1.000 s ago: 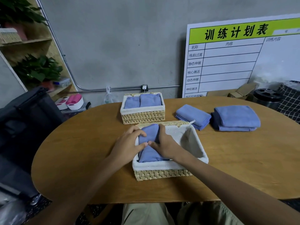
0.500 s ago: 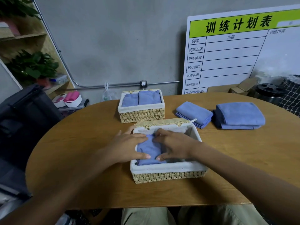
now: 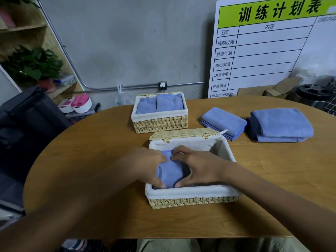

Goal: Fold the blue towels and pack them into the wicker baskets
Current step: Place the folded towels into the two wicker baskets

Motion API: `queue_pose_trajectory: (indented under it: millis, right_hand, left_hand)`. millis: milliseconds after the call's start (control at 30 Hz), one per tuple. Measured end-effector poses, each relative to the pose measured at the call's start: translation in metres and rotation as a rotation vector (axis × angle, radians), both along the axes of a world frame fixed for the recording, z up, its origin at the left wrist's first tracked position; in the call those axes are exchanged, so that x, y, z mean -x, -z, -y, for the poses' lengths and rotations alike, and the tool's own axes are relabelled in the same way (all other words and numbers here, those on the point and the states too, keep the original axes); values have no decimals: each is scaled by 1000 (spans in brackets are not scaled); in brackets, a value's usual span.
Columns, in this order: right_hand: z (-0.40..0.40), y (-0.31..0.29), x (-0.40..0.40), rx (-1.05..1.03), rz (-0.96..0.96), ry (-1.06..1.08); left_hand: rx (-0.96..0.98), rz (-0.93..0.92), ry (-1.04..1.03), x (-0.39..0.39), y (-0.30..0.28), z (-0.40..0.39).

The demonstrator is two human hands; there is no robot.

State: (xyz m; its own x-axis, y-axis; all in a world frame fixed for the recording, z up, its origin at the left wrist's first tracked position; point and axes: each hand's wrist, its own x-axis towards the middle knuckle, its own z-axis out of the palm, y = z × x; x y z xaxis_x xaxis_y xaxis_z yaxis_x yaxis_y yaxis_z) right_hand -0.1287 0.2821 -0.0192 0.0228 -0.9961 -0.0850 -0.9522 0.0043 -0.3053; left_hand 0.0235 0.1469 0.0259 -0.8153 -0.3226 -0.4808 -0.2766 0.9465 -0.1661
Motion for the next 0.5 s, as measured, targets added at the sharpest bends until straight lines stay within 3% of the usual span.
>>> queue_pose_trajectory:
  millis: [133, 500]
  right_hand:
    - [4, 3, -2, 18, -75, -38]
    - [2, 3, 10, -47, 8, 16]
  left_hand:
    - [63, 31, 45, 9, -7, 0]
    - [-8, 6, -23, 9, -2, 8]
